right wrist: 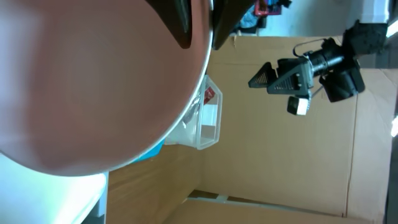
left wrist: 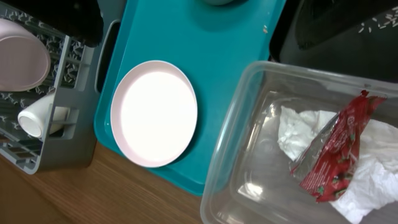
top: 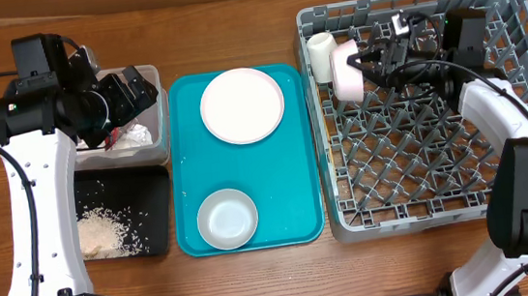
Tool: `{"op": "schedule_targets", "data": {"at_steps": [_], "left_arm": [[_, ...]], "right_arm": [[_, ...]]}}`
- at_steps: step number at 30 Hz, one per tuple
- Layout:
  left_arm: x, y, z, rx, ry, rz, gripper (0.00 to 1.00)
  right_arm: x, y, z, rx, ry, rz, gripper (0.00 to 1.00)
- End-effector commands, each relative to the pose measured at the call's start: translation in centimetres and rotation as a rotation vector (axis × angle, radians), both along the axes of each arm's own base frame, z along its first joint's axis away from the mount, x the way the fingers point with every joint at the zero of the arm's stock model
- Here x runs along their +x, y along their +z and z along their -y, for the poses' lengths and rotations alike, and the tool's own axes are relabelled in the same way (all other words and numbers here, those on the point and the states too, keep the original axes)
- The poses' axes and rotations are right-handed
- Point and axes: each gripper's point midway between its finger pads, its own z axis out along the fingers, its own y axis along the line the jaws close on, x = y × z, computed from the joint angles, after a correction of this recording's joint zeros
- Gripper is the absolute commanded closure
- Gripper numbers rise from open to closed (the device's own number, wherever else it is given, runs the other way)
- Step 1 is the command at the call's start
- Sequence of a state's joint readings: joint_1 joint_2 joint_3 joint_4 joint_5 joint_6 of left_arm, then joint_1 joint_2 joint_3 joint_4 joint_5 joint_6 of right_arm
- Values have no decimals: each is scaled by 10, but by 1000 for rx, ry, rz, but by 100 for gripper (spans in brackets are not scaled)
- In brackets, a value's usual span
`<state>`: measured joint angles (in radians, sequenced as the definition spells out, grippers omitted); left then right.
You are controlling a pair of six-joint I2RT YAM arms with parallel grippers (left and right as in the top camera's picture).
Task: Sort waste into correct bins and load items into the dishwasher
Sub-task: 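Set the pink bowl down in the rack and release it, then swing the right gripper to the small white bowl on the teal tray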
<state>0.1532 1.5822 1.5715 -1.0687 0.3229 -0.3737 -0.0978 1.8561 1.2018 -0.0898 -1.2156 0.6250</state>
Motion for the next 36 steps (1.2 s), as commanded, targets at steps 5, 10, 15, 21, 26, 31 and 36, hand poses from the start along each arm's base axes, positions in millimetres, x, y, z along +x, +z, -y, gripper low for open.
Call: {"op": "schedule_targets", "data": {"at_steps": [5,10,15,21,26,31,36], "left_arm": [[2,4,0,-2,-11,12,0],[2,4,0,-2,-11,12,0],[2,4,0,-2,-11,12,0],[2,3,0,-2,-11,12,0],[2,4,0,-2,-11,12,0],[2,4,0,-2,-11,12,0],[2,4,0,-2,-11,12,0]], "right_arm": [[6,-15,22,-29,-86,-42,84],[10,-15,43,-28,-132,-42,78],[13,-15,61,-25,-167,-38,62],[12,-10,84,-1,-196,-31,42],[11,-8,105,13,-233,-27,31],[9,-4,125,31,-262,-24,0],[6,4,133,46,-281,-29,0]]}}
